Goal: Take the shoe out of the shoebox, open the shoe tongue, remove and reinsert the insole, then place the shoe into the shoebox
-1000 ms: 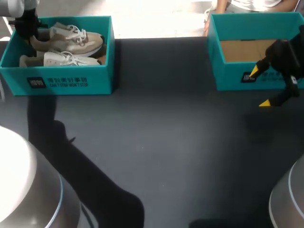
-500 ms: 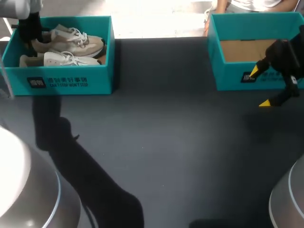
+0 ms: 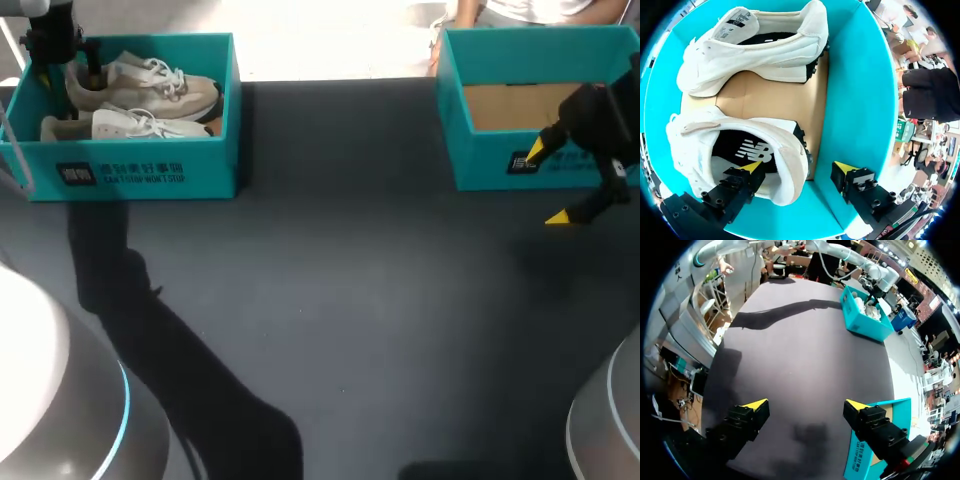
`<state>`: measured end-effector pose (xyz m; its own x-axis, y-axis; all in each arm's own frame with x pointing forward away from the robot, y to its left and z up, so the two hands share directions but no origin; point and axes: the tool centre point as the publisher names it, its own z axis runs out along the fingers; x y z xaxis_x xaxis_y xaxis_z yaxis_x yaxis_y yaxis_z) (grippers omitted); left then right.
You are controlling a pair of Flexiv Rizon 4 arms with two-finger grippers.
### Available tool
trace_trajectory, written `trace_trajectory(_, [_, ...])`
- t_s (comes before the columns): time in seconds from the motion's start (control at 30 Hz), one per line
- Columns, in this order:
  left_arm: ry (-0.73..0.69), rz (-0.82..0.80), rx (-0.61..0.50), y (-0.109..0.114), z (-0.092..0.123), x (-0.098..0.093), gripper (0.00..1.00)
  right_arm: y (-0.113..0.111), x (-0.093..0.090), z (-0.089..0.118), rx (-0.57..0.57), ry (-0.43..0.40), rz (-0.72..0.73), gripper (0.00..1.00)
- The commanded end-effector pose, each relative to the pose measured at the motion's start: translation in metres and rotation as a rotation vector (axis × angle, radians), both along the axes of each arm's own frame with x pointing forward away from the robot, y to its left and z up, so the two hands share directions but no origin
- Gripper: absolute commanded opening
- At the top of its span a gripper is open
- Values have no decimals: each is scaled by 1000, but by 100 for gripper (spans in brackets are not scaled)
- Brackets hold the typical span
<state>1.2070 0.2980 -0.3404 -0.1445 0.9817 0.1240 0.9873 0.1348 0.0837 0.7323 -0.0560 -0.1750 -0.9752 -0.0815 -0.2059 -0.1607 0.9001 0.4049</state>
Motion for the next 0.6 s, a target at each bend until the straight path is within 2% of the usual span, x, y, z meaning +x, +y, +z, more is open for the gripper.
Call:
trace_trajectory(0.03, [-29, 12, -26, 7, 23, -20, 92, 1, 2, 0, -3, 3, 0, 100])
trace_trajectory(0.27, [-48, 37, -84, 3, 63, -37, 96, 1, 2, 0, -3, 3, 0, 100])
trace_trajectory(0.37, [-55, 34, -88, -1, 77, -52, 96, 1, 2, 0, -3, 3, 0, 100])
trace_trajectory(0.43, [-61, 35, -82, -5, 82, -62, 99, 1, 2, 0, -3, 3, 0, 100])
trace_trajectory(0.6, [-93, 57, -14, -17, 95, -94, 100, 1, 2, 0, -3, 3, 0, 100])
